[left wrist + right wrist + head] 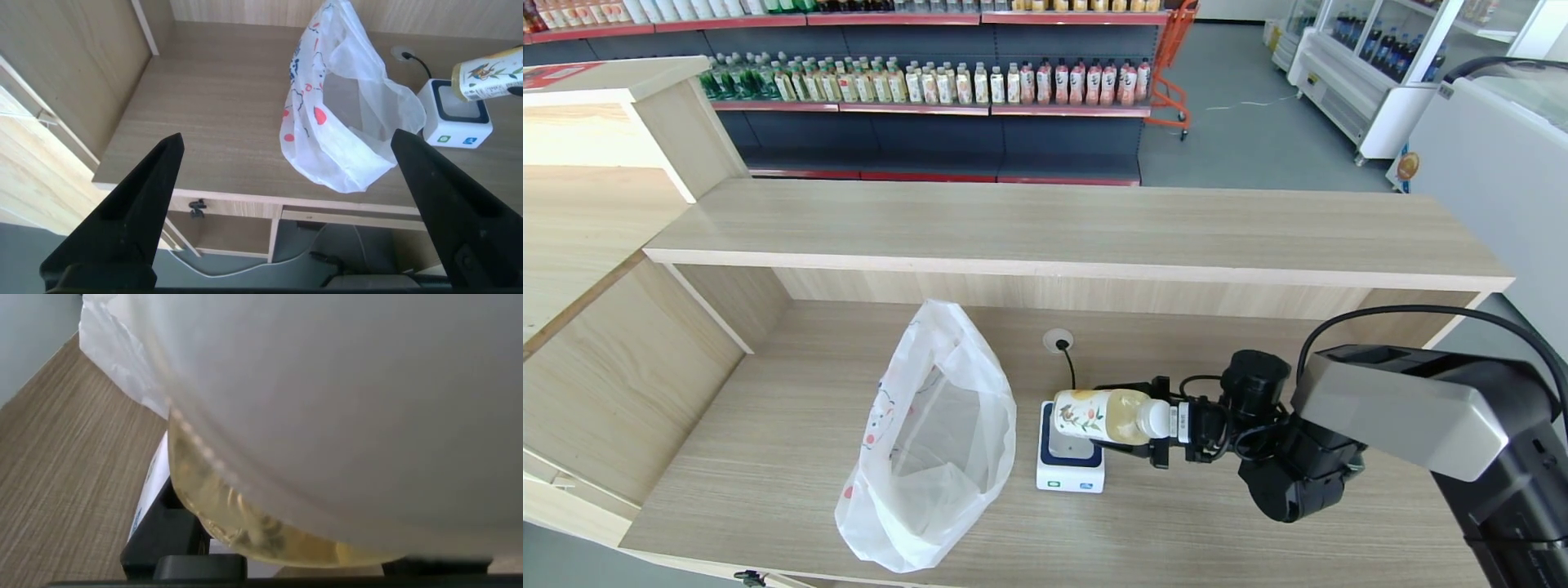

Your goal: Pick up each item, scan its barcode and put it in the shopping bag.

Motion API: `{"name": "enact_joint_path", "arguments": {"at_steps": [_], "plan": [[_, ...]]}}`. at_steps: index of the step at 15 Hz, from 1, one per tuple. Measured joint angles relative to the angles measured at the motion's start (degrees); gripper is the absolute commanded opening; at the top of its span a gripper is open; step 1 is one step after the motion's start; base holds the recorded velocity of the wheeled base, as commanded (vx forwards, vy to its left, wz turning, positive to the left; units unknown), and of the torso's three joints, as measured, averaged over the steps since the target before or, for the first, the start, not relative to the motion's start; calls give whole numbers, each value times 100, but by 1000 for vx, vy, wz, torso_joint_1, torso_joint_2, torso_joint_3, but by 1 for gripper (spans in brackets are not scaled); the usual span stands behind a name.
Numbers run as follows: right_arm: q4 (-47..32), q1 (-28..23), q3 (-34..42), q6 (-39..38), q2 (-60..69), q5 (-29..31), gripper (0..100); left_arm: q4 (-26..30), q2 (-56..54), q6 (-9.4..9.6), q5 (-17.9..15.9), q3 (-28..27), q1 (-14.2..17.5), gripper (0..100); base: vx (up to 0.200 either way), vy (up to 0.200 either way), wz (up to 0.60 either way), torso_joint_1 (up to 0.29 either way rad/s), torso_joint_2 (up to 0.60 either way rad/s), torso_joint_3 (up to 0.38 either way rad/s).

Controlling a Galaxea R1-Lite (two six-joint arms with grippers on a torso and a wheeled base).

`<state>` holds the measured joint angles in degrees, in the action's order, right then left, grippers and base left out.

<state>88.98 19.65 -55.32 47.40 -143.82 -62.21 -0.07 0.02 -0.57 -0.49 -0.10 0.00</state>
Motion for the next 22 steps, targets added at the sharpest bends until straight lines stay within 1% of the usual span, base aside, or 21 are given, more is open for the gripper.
{"name": "enact_joint_path", "arguments": {"at_steps": [17,19,22], "plan": [[-73,-20,-82,-44,-59,33,0,0,0,-2,0,0,0,100,0,0,0,0,0,0],[-74,-20,-77,-148,-15,40,0,0,0,-2,2,0,0,100,0,0,0,0,0,0],[-82,-111,-11,-640,177,51,0,0,0,-2,0,0,0,100,0,0,0,0,0,0]]}}
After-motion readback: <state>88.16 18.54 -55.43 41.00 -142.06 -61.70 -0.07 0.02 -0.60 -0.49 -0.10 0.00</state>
